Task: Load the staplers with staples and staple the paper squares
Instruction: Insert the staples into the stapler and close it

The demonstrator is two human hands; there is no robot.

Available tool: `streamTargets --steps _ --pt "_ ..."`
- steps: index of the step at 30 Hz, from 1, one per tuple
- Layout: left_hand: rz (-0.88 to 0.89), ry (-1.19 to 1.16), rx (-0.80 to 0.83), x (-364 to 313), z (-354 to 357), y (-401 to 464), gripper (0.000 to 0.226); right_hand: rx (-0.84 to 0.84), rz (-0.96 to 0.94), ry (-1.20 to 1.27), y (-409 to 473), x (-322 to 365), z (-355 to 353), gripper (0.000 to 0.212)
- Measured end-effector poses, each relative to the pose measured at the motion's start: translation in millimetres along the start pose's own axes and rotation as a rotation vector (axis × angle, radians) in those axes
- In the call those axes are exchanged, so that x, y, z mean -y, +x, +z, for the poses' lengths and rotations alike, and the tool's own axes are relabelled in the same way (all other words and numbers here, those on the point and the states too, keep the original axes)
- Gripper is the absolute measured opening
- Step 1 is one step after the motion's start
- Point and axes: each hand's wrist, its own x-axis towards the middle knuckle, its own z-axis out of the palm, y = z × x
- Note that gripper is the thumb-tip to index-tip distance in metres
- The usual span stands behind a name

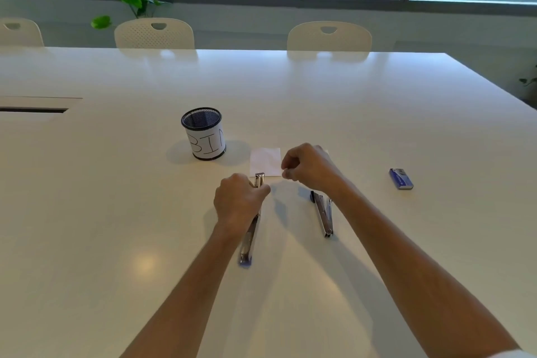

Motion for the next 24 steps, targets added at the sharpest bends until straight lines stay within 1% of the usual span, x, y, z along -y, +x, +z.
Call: streamTargets --steps 4,8,10,12,17,20,24 --pt "-0.055 -0.202 0.034 3.9 -2.3 2.6 0.017 -0.015 0.021 0.071 0.6 1.9 0.0 0.009" --pt "-0.120 -0.463 0.159 8.5 -3.8 5.1 0.013 -0.008 0.015 0.091 2.8 1.8 0.6 0.007" --pt "-0.159 -0.583 0.195 10.7 -2.8 4.9 0.017 -0.008 0.018 0.105 4.2 1.1 -0.5 0.006" --pt "-0.239 -0.722 0.229 10.5 -1.0 5.1 0.023 -0.008 0.020 0.124 5.7 0.9 -1.9 0.006" --pt "-0.362 -0.797 0.277 6.8 0.8 7.7 0.042 0.011 0.006 0.182 8.6 2.5 -4.3 0.008" --pt "-0.408 -0.899 0.282 3.6 1.7 7.1 0.037 0.020 0.004 0.218 10.0 4.4 -4.5 0.009" --pt "-0.407 -0.935 0.305 2.5 1.2 6.1 0.026 0.030 -0.001 0.249 11.7 6.5 -2.1 0.008"
